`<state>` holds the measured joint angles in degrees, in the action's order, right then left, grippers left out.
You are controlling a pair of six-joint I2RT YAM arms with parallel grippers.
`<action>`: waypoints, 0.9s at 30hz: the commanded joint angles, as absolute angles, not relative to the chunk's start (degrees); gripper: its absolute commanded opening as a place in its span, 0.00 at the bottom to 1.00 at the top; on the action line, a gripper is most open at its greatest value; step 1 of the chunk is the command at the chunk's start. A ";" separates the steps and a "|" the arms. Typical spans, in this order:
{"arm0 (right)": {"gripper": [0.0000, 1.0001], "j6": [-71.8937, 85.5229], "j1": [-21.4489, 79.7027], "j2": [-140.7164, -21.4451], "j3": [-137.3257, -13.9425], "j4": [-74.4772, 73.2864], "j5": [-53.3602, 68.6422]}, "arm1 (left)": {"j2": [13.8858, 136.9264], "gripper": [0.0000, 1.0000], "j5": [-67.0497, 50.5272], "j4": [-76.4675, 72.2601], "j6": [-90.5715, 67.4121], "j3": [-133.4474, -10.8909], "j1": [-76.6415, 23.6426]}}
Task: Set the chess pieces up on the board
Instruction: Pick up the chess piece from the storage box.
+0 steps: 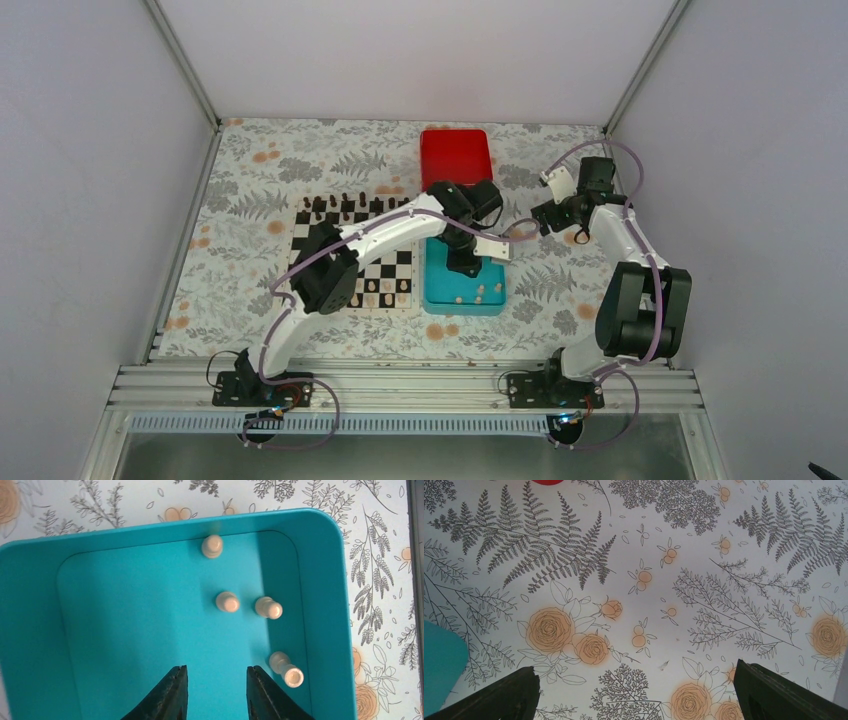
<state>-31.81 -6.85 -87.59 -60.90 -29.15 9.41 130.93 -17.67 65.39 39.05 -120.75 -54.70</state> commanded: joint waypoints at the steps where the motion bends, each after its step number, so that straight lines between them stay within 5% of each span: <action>1: 1.00 -30.85 -7.38 -87.76 -60.35 -28.01 10.72 | 132.75 0.31 -19.07 62.73 39.01 -120.19 -56.10; 27: 1.00 -31.72 -7.35 -87.98 -59.79 -29.03 13.19 | 140.07 0.33 -14.31 62.36 37.75 -127.60 -57.66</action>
<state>-31.79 -6.85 -87.59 -60.42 -29.23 11.55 140.53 -15.20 62.46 38.11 -127.87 -57.17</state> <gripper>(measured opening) 0.998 0.331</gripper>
